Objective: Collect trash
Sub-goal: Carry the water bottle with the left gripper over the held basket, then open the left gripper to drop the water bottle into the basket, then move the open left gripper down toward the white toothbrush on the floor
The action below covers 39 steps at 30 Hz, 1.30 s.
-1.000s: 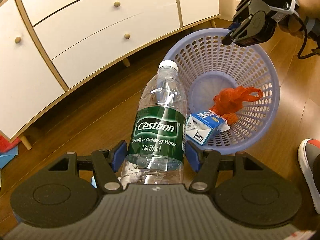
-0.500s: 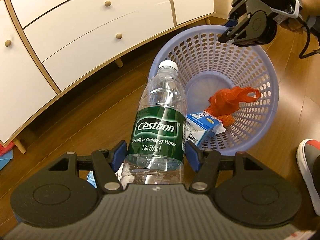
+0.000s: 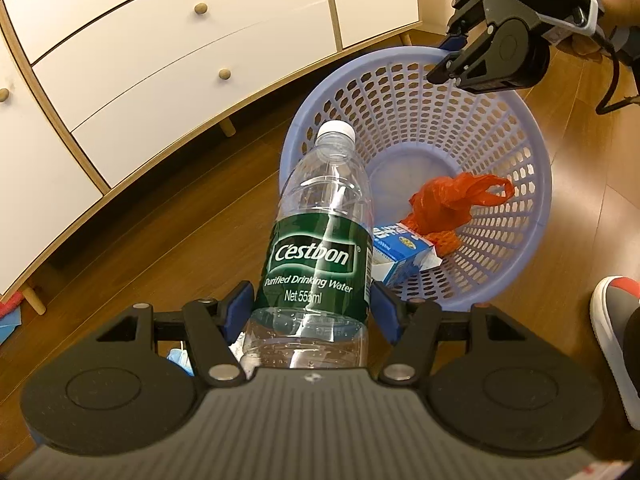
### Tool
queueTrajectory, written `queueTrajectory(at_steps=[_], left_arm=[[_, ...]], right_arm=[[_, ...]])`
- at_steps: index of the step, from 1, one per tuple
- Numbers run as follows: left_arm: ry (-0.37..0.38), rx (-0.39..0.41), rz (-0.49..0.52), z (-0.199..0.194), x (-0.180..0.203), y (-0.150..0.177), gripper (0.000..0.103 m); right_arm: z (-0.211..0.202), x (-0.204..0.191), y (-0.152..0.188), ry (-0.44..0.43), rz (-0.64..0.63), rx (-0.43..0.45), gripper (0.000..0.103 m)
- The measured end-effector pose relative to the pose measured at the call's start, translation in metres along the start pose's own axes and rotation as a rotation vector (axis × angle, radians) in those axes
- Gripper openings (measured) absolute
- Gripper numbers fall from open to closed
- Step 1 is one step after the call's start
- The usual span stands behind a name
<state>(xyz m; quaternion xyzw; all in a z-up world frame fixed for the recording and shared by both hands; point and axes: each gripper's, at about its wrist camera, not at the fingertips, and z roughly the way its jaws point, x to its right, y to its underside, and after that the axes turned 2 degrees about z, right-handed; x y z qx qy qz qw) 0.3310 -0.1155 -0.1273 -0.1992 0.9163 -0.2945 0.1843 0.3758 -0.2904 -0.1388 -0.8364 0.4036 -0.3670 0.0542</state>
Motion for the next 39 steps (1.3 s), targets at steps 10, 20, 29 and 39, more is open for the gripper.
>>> queueTrajectory(at_steps=[10, 20, 29, 39], left_arm=[[0.034, -0.01, 0.026, 0.022, 0.009, -0.021, 0.06], [0.078, 0.11, 0.004, 0.015, 0.009, -0.06, 0.071], [0.001, 0.092, -0.112, 0.001, -0.03, -0.04, 0.072], [-0.198, -0.036, -0.322, -0.031, -0.099, 0.024, 0.072]], right_arm=[[0.002, 0.01, 0.004, -0.024, 0.045, -0.003, 0.011], [0.005, 0.021, 0.01, -0.042, 0.111, -0.011, 0.012], [0.013, 0.038, 0.016, -0.055, 0.203, -0.043, 0.013], [0.066, 0.097, 0.067, -0.114, 0.524, -0.131, 0.02]])
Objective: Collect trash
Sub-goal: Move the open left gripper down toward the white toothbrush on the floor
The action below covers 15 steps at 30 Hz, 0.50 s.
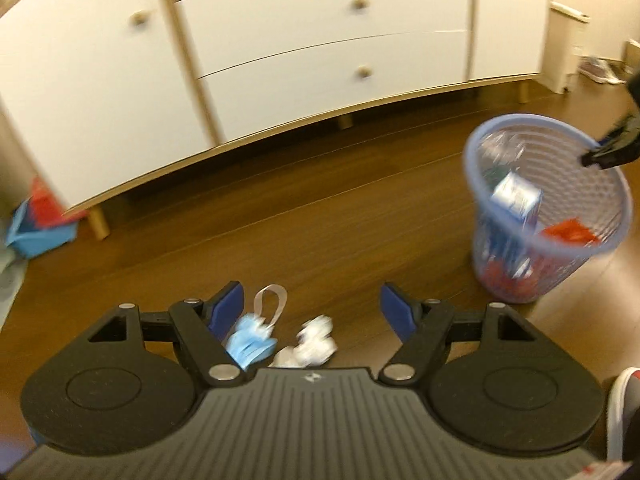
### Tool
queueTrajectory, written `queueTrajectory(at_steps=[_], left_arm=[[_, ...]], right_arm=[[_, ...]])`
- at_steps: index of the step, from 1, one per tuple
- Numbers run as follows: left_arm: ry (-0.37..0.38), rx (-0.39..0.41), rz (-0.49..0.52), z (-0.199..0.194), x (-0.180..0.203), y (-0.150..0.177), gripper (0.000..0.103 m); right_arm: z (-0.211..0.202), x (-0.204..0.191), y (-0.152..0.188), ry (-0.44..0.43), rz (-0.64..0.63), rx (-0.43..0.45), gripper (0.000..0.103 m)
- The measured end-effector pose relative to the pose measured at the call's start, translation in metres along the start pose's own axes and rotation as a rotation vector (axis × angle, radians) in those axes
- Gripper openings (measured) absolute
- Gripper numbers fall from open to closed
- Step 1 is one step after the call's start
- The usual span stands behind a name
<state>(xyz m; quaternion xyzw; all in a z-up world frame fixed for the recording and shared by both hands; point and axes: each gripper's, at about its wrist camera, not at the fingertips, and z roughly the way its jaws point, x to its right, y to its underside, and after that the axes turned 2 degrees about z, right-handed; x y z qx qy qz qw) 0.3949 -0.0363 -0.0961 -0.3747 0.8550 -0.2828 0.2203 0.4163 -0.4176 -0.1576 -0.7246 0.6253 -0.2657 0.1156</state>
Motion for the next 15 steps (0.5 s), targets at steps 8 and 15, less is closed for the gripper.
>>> queueTrajectory(at_steps=[8, 15], left_arm=[[-0.09, -0.045, -0.034, -0.033, -0.016, 0.018, 0.072], [-0.1, -0.061, -0.015, -0.075, -0.009, 0.04, 0.072]], right_arm=[[-0.024, 0.059, 0.006, -0.199, 0.217, 0.072, 0.042], [-0.102, 0.037, 0.038, -0.322, -0.089, 0.241, 0.042]])
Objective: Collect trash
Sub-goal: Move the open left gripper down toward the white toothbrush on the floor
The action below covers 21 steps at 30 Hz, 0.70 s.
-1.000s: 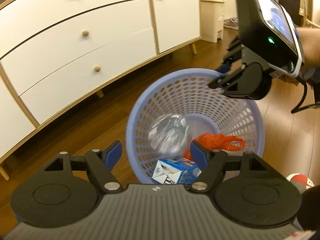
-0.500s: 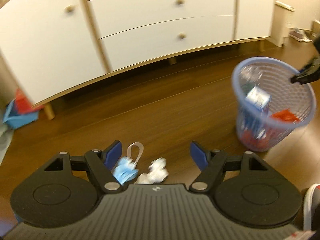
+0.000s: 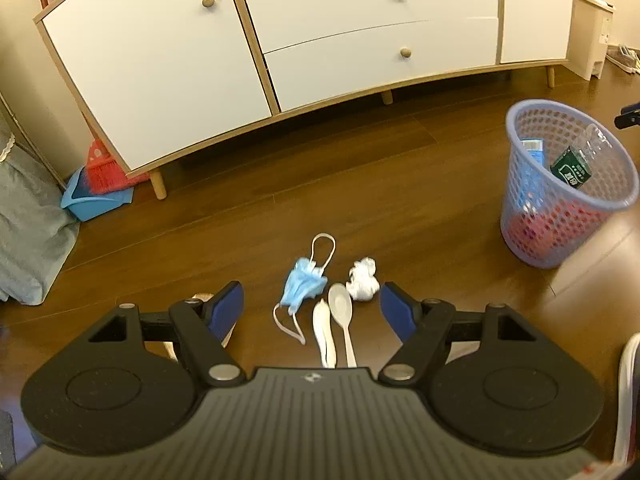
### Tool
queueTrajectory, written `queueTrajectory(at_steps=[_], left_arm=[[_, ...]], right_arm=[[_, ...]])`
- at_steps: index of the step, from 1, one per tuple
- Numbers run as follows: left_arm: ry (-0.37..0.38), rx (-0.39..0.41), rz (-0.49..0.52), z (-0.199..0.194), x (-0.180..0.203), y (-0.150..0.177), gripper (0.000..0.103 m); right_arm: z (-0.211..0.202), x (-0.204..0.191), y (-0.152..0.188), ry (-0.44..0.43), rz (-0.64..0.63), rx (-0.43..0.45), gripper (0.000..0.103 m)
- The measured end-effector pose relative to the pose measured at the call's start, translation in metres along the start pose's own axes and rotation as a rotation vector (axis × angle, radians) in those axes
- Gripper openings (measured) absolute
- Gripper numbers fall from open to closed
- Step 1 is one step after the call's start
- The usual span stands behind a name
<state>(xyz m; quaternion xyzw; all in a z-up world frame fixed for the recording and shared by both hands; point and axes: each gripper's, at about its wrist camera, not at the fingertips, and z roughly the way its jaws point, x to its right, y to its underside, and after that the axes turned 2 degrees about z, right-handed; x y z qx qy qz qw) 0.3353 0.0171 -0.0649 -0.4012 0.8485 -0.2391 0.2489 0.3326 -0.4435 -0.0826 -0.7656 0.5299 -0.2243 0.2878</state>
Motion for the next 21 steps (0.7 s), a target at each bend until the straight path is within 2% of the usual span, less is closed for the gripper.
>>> queueTrajectory(at_steps=[4, 7, 9, 11, 17, 19, 21], left_arm=[[-0.005, -0.025, 0.003, -0.021, -0.003, 0.019, 0.072], [0.001, -0.034, -0.012, -0.037, -0.007, 0.037, 0.072], [0.006, -0.037, -0.027, -0.04, -0.009, 0.045, 0.072], [-0.001, -0.04, -0.034, -0.038, -0.01, 0.049, 0.072], [0.008, -0.045, -0.035, -0.015, -0.016, 0.05, 0.072], [0.021, -0.045, -0.04, -0.004, -0.018, 0.047, 0.072], [0.038, -0.051, -0.03, 0.009, -0.018, 0.047, 0.072]], right_arm=[[-0.025, -0.052, 0.01, -0.139, -0.298, -0.016, 0.042], [-0.025, -0.083, 0.017, -0.226, -0.495, -0.081, 0.042], [-0.019, -0.105, 0.024, -0.248, -0.626, -0.127, 0.042], [-0.01, -0.117, 0.038, -0.23, -0.732, -0.153, 0.042], [0.017, -0.129, 0.048, -0.255, -0.842, -0.191, 0.041], [0.03, -0.126, 0.049, -0.264, -0.876, -0.215, 0.036], [0.053, -0.128, 0.046, -0.24, -0.926, -0.244, 0.024]])
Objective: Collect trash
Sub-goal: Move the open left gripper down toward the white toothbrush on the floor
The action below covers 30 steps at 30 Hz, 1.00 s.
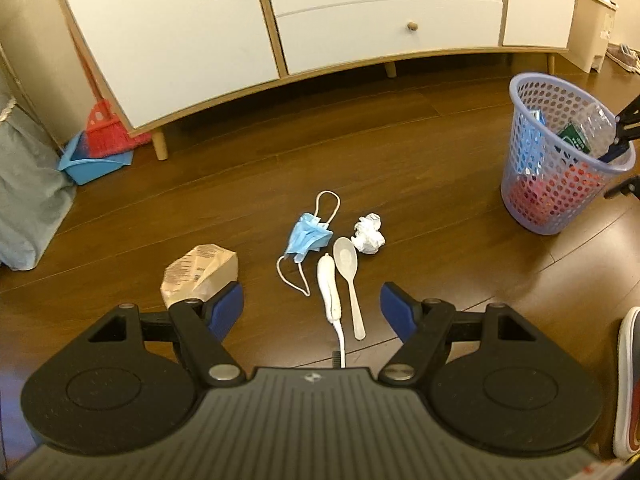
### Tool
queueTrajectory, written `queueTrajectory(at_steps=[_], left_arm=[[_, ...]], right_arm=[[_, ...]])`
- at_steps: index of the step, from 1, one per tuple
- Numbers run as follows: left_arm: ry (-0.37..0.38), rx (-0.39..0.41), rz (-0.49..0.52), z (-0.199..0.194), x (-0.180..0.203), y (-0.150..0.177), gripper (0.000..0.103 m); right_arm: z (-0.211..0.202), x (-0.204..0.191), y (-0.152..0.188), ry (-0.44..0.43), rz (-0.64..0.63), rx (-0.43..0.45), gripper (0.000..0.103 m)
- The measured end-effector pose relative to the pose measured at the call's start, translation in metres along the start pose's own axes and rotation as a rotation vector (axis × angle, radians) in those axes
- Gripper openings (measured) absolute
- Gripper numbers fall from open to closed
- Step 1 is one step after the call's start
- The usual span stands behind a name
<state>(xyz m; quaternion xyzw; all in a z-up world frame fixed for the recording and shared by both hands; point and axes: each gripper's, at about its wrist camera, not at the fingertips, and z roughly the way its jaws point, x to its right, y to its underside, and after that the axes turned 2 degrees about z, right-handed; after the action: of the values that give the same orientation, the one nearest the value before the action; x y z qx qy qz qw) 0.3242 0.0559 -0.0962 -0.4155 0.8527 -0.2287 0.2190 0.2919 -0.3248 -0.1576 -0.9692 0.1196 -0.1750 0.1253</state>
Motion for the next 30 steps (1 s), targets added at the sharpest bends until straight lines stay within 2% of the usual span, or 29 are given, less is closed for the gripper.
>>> queueTrajectory(at_steps=[1, 2, 5, 12, 16, 17, 23, 30], left_arm=[[0.01, -0.002, 0.008, 0.006, 0.0, 0.001, 0.072], [0.02, -0.007, 0.018, 0.012, 0.001, 0.002, 0.072], [0.055, -0.028, 0.06, 0.032, 0.005, 0.008, 0.072], [0.109, -0.106, 0.113, 0.086, 0.014, 0.017, 0.072], [0.098, -0.147, 0.155, 0.121, 0.018, 0.028, 0.071], [0.095, -0.158, 0.154, 0.129, 0.017, 0.03, 0.068], [0.099, -0.205, 0.094, 0.172, 0.001, 0.039, 0.065], [0.098, -0.209, 0.086, 0.209, 0.002, 0.033, 0.058]], right_arm=[[0.005, 0.003, -0.004, 0.004, -0.02, -0.015, 0.021], [0.009, 0.004, -0.005, 0.016, -0.036, -0.029, 0.012], [0.018, 0.005, -0.006, 0.035, -0.102, -0.037, 0.012], [0.027, -0.023, 0.001, 0.111, -0.393, -0.068, 0.012], [0.029, -0.022, -0.004, 0.111, -0.456, -0.074, 0.011], [0.029, -0.021, -0.006, 0.111, -0.464, -0.076, 0.011], [0.03, -0.017, -0.016, 0.092, -0.519, -0.081, 0.011], [0.033, -0.021, -0.023, 0.096, -0.581, -0.09, 0.011]])
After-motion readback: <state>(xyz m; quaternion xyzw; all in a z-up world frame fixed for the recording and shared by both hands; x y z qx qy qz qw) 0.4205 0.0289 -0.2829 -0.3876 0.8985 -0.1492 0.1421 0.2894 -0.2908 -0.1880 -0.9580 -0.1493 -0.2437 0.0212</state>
